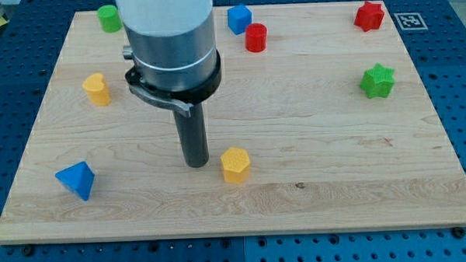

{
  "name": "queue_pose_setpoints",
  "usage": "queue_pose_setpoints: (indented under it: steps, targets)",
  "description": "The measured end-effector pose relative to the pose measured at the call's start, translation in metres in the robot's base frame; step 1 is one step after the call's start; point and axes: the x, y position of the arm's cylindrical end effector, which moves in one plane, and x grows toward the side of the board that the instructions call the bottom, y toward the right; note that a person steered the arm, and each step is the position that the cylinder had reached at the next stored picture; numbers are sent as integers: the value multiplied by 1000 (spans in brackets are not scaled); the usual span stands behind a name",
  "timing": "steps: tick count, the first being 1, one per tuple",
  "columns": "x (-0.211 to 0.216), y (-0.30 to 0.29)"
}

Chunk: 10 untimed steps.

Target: Move the yellow hexagon to the bottom center of the board

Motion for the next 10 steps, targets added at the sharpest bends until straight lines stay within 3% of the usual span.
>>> queue_pose_setpoints:
  steps: [2,5,8,10]
  targets:
    - [6,62]
    - [37,53]
    - [-48,-136]
    - [-59,-55]
